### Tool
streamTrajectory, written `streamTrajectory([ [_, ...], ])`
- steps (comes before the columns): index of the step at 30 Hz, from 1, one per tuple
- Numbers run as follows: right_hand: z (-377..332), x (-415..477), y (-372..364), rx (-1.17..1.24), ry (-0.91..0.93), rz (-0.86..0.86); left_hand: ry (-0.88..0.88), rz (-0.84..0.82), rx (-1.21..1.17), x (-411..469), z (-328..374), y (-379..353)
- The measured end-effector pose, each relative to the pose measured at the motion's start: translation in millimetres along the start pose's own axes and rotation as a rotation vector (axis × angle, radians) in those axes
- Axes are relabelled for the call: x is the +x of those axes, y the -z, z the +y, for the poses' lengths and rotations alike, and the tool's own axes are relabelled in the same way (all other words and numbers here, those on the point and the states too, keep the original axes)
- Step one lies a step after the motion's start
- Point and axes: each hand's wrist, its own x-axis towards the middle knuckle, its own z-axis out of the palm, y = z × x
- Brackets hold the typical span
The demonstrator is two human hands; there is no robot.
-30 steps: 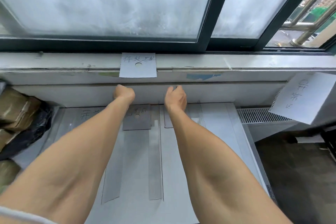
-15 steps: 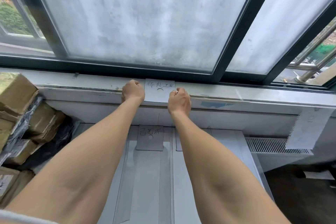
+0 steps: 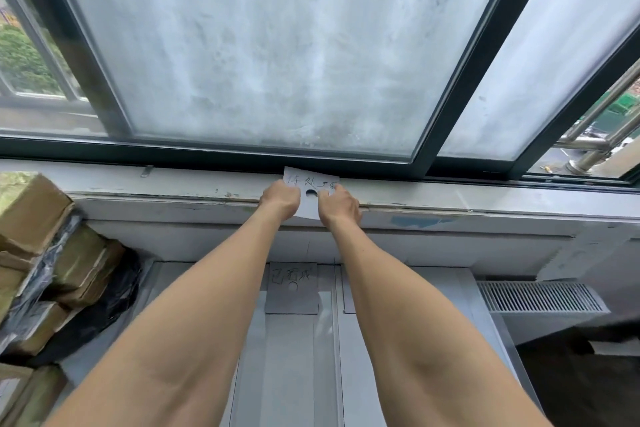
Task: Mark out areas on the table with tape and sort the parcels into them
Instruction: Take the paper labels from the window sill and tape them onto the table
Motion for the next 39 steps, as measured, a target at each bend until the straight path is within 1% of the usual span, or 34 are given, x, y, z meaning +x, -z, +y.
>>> streamTrajectory([
  [4, -2, -2, -2, 0.001, -0.049, 0.055, 0.012, 0.002, -0.021, 0, 0, -4],
  [6, -2, -3, -3, 0.020, -0.080, 0.054, 0.024, 0.004, -0.036, -1, 2, -5],
  [9, -2, -4, -5, 0.078, -0.115, 0.044, 0.048, 0.004, -0.086, -2, -1, -6],
  [12, 3, -12, -2, 0.171, -0.150, 0.073, 0.085, 0.029, -0.154, -6, -9, -6],
  [17, 18, -34, 9, 0.212, -0.133, 0.178, 0.126, 0.049, -0.236, -18, -13, -7],
  [20, 30, -44, 23, 0.228, -0.137, 0.238, 0.108, 0.042, -0.284, -29, -5, -11],
  [24, 48, -62, 45, 0.242, -0.123, 0.274, 0.098, 0.064, -0.343, -52, 8, -19],
  [29, 87, -68, 70, 0.289, -0.137, 0.295, 0.118, 0.019, -0.390, -79, 26, -45],
  [32, 106, -67, 80, 0.314, -0.130, 0.269, 0.096, -0.056, -0.374, -91, 30, -66],
  [37, 138, -63, 109, 0.243, -0.061, 0.302, 0.112, -0.041, -0.340, -106, 49, -104],
  [39, 152, -57, 125, 0.232, -0.041, 0.291, 0.147, 0.003, -0.331, -112, 62, -120],
])
